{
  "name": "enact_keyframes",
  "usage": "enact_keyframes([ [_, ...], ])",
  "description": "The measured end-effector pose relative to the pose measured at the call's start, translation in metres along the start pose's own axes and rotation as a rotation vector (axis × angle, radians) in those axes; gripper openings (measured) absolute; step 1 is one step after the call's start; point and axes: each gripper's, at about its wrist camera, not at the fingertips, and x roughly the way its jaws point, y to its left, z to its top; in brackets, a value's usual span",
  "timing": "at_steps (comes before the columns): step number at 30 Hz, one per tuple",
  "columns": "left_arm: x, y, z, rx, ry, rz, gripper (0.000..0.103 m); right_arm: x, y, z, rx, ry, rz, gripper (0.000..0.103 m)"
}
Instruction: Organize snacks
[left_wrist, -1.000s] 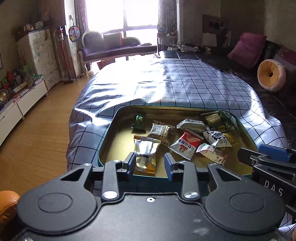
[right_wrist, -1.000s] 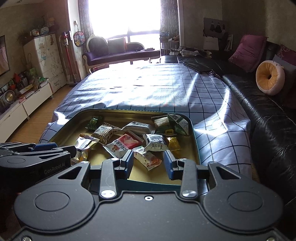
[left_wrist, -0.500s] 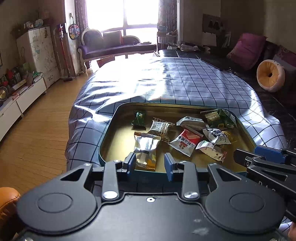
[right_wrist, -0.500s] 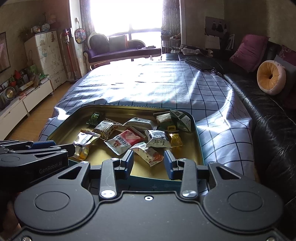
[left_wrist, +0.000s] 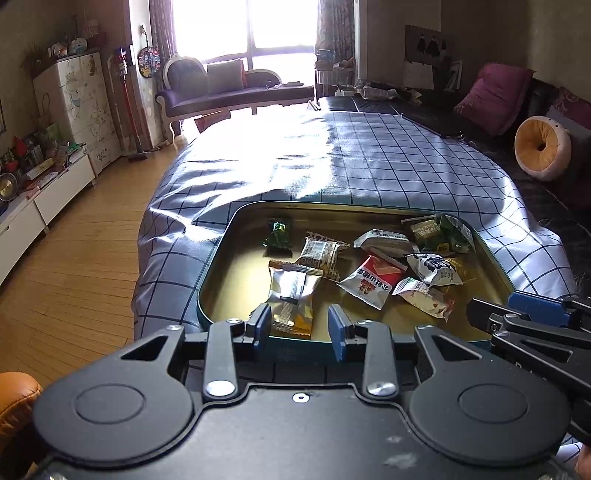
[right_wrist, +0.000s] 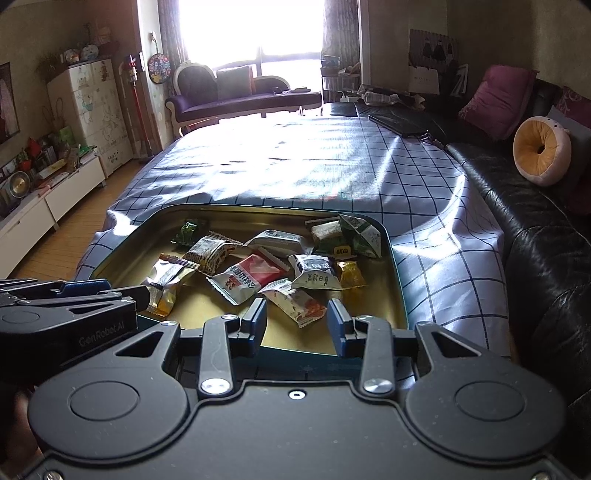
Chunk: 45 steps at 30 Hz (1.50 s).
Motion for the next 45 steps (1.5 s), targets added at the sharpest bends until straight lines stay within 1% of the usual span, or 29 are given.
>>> enact_keyframes([
  [35, 0.005, -0.006, -0.010, 0.030, 0.023, -0.002, 0.035, 0.009, 0.002, -0.003, -0.006, 0.047, -0.002, 0.045],
  [45, 0.004, -0.006, -0.009, 0.025, 0.020, -0.006, 0.035, 0.008, 0.002, -0.002, -0.009, 0.043, -0.002, 0.045],
])
